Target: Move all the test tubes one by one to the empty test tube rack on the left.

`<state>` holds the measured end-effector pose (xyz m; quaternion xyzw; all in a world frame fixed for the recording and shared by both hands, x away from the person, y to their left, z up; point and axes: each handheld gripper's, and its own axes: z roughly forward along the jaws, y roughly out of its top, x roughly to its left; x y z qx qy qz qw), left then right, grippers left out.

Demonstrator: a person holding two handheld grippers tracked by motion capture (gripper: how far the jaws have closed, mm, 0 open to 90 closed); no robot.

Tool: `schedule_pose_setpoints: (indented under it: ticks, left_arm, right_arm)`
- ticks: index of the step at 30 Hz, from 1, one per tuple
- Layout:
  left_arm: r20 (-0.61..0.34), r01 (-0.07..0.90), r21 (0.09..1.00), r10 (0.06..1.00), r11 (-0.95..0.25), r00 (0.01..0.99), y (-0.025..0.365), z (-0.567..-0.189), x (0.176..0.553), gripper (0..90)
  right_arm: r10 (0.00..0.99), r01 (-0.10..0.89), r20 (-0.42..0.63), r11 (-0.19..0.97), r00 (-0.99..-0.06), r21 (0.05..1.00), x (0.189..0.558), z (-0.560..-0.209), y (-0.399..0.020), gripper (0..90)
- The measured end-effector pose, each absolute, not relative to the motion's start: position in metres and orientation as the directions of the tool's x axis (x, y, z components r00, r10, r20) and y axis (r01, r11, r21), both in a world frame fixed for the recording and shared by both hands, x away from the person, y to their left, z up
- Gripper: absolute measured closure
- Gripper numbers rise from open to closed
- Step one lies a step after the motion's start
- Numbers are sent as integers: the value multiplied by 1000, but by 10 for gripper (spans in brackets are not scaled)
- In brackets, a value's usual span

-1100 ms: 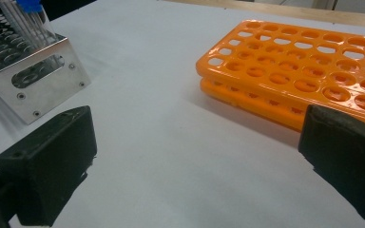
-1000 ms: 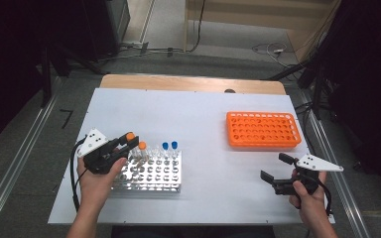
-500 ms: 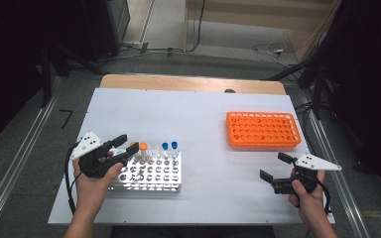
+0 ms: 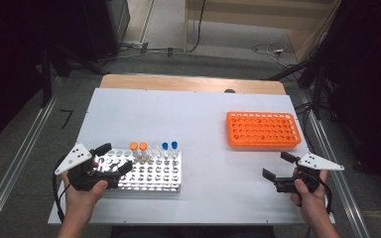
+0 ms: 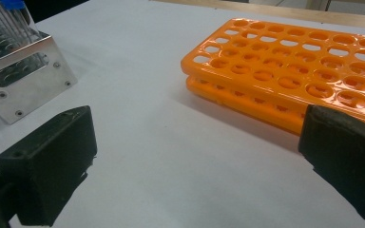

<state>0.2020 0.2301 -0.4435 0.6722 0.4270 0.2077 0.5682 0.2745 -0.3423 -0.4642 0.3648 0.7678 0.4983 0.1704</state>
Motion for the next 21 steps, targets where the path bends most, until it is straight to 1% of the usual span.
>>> schedule_pose_setpoints:
  ticks: [1, 15, 18, 21]
  left_arm:
    - [-207, 337, 941, 808, 11, 551, 232, -444, 200, 0]
    - [-191, 311, 950, 799, 6, 570, 256, -456, 179, 0]
    - [-198, 292, 956, 796, 28, 572, 261, -457, 178, 0]
    - [-198, 297, 955, 793, 22, 577, 260, -459, 179, 0]
  right_arm:
    - [732, 392, 105, 233, -673, 890, 275, -465, -343, 0]
    - [749, 397, 108, 217, -653, 892, 279, -471, -354, 0]
    - [751, 394, 107, 216, -652, 893, 280, -473, -357, 0]
    - [754, 398, 109, 213, -648, 892, 281, -476, -359, 0]
